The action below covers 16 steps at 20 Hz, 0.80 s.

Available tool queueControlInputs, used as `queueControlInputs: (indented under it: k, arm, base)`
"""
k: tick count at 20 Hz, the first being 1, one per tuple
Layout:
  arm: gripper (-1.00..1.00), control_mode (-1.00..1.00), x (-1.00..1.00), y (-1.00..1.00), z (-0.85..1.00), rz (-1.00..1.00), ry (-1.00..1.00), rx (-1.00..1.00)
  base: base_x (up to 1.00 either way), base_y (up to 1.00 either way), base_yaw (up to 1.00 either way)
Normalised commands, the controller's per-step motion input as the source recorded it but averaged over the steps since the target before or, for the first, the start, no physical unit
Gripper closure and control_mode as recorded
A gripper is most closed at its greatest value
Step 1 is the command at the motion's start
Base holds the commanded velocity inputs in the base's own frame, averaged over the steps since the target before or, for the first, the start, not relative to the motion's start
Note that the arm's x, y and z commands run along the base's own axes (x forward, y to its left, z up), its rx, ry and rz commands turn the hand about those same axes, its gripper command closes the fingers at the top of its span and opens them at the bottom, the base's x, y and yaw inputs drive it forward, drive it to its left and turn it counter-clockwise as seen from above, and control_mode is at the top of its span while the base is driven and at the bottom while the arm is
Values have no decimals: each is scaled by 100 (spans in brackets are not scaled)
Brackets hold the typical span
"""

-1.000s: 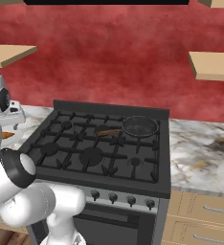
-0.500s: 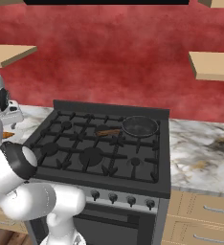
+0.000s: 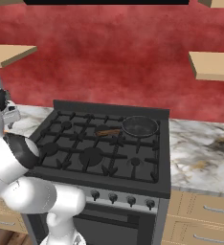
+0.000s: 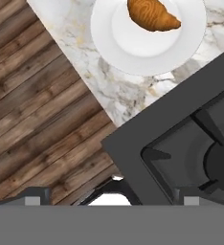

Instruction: Pick the croissant and place it on the pan. Then turn on the stove to warm the croissant.

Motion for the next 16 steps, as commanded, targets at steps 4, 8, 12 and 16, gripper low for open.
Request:
queueControlInputs:
  k: [4, 8, 12, 16]
  arm:
    - [-100, -100, 6, 25, -5, 2, -4, 0]
    - [-100, -100, 15, 25, -5, 0, -5, 0]
    - [-100, -100, 24, 27, -9, 0, -2, 0]
    - [-100, -100, 27, 18, -12, 0, 0, 0]
  base:
    - [0, 0, 0]
    - [0, 0, 0]
    - [0, 0, 0]
    - [0, 0, 0]
